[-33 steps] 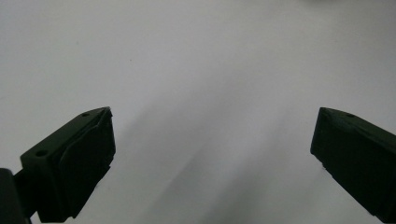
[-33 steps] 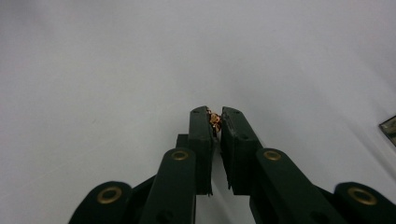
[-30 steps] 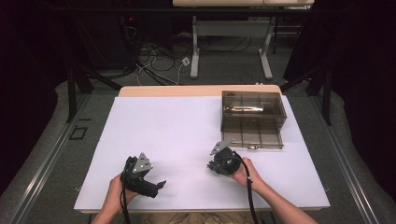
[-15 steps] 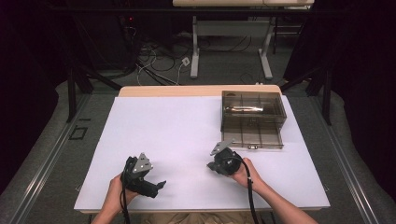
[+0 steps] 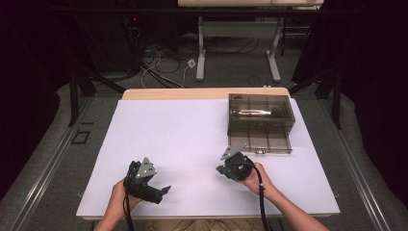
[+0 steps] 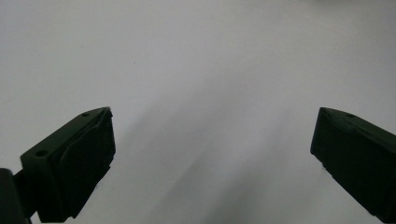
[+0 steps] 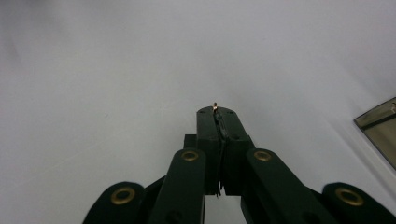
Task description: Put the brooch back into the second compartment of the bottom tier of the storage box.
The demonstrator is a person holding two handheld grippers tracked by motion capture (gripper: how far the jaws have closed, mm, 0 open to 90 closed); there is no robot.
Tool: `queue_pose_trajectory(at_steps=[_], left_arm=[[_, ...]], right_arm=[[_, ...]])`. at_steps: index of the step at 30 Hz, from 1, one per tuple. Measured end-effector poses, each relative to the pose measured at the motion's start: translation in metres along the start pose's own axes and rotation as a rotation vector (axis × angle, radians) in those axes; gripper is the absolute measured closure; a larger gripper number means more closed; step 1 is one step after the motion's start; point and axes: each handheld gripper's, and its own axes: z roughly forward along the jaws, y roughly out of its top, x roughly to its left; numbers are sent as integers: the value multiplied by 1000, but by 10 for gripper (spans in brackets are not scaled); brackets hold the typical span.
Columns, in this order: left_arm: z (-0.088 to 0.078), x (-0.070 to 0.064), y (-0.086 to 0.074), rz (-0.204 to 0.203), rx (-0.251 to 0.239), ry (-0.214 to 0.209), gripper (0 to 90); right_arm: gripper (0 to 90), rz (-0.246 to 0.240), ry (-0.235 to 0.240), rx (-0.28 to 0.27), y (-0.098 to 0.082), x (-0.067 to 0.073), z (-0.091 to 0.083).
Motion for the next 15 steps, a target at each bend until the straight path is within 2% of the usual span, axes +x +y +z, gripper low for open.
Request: queue_pose_trajectory(at_steps=[15], left_arm=[[0,-1,0,0,-5,3,0]], right_arm=[[891,-4,-37,-21,-5,-3,-17]])
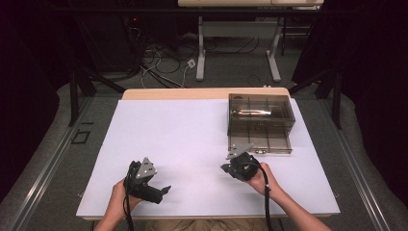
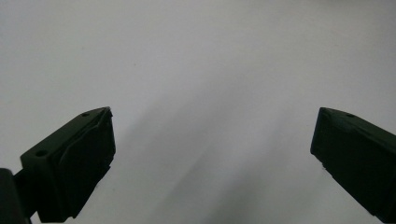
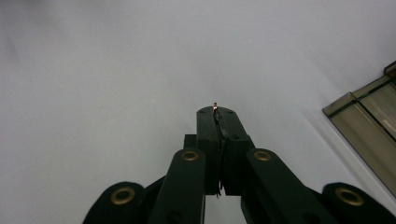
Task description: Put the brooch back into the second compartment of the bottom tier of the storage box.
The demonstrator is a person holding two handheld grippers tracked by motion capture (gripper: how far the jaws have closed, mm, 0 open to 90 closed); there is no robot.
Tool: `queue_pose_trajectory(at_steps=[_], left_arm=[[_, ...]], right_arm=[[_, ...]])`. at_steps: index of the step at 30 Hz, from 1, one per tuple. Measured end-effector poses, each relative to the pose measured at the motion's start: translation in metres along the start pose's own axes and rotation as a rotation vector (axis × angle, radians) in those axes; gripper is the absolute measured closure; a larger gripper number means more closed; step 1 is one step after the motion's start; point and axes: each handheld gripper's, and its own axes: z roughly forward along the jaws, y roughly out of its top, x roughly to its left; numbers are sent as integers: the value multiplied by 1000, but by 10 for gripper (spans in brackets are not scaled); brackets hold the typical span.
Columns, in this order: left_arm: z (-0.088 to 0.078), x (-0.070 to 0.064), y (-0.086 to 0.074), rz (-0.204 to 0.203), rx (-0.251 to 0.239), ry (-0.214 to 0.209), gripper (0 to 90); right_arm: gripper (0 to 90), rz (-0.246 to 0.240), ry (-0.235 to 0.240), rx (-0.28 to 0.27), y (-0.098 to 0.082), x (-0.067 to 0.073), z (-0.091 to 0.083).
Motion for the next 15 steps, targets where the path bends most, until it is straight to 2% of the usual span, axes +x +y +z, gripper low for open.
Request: queue_pose_trajectory(at_steps=[15], left_arm=[[-1,1,0,3,-1,3,0]], right_arm=[[891,26,-29,-25,-5,-11,-15]])
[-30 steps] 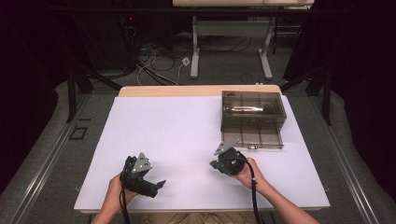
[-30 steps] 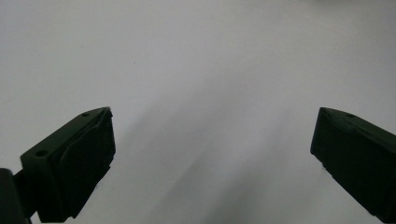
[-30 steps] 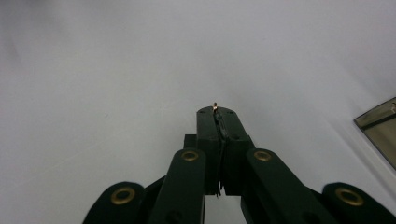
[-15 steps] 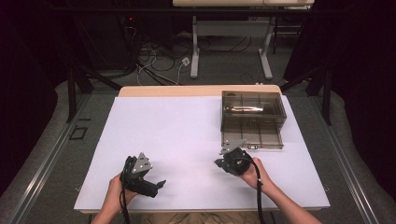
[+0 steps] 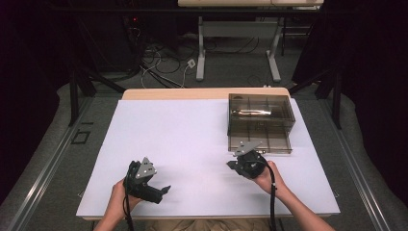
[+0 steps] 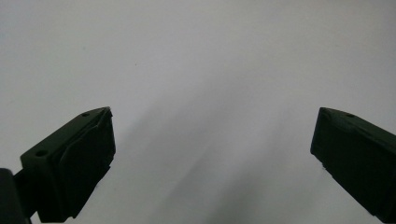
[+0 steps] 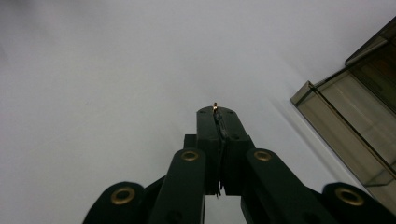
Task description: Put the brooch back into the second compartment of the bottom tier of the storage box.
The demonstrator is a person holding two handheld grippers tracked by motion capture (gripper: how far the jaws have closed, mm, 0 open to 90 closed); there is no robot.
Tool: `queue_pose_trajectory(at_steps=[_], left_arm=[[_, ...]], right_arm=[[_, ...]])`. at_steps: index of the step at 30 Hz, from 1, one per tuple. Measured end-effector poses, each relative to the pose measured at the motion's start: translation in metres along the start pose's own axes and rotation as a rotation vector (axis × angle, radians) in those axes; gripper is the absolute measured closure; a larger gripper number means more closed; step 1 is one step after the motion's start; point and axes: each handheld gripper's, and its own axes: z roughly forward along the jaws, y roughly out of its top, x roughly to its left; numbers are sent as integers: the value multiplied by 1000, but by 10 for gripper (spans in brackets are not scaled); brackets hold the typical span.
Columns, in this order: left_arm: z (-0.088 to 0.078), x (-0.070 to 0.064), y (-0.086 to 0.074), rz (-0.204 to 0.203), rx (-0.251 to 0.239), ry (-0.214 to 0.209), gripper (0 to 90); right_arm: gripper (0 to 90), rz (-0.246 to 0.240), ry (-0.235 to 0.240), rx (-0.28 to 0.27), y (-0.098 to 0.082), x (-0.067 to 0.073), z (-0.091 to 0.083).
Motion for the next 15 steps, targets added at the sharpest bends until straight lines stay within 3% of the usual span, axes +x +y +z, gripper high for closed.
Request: queue_pose_trajectory(at_steps=[15], left_arm=[[-1,0,0,1,3,0,0]], right_arm=[[891,15,-32,-19,-1,-10,-10]])
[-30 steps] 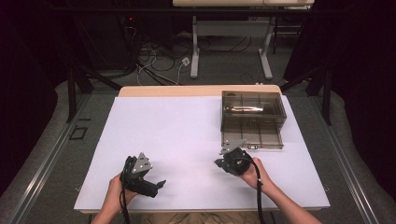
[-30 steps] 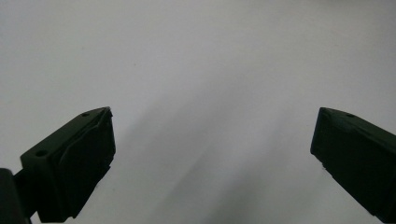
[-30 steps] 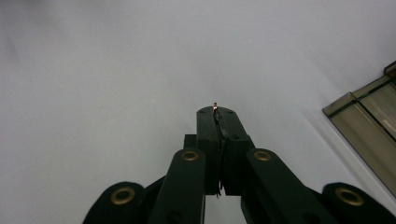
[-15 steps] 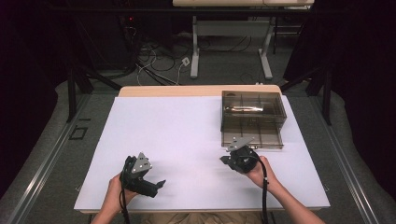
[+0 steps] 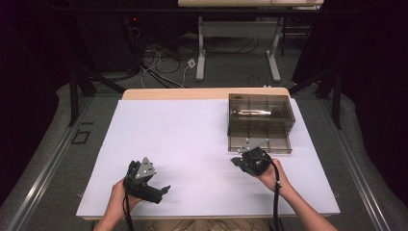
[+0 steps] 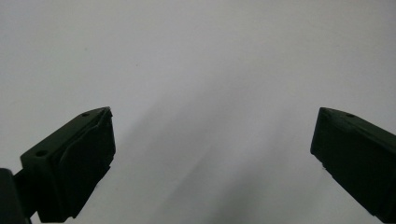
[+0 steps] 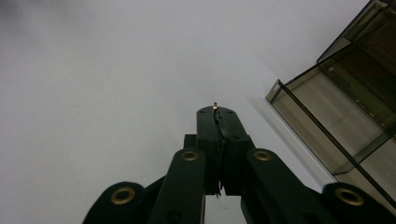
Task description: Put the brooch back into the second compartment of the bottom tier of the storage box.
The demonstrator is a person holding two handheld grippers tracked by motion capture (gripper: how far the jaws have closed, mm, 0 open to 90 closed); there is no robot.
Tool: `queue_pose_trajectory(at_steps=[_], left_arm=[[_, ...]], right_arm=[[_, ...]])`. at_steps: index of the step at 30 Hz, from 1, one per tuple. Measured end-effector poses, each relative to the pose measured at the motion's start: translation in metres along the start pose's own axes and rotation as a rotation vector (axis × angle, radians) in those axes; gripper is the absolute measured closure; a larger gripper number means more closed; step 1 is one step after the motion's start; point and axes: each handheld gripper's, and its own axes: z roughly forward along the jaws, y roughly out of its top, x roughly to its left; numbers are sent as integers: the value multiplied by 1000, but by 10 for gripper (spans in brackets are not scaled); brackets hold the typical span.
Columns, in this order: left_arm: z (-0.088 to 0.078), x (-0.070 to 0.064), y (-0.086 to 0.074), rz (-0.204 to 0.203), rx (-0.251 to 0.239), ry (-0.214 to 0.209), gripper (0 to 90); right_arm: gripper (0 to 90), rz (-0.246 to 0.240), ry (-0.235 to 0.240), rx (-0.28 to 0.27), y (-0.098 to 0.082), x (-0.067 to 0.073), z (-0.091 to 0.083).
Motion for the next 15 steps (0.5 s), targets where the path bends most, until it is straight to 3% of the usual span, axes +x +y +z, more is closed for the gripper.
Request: queue_pose_trajectory(at_steps=[15], left_arm=[[0,0,0,0,0,0,0]], right_arm=[[892,27,-46,-26,-1,-15,-14]])
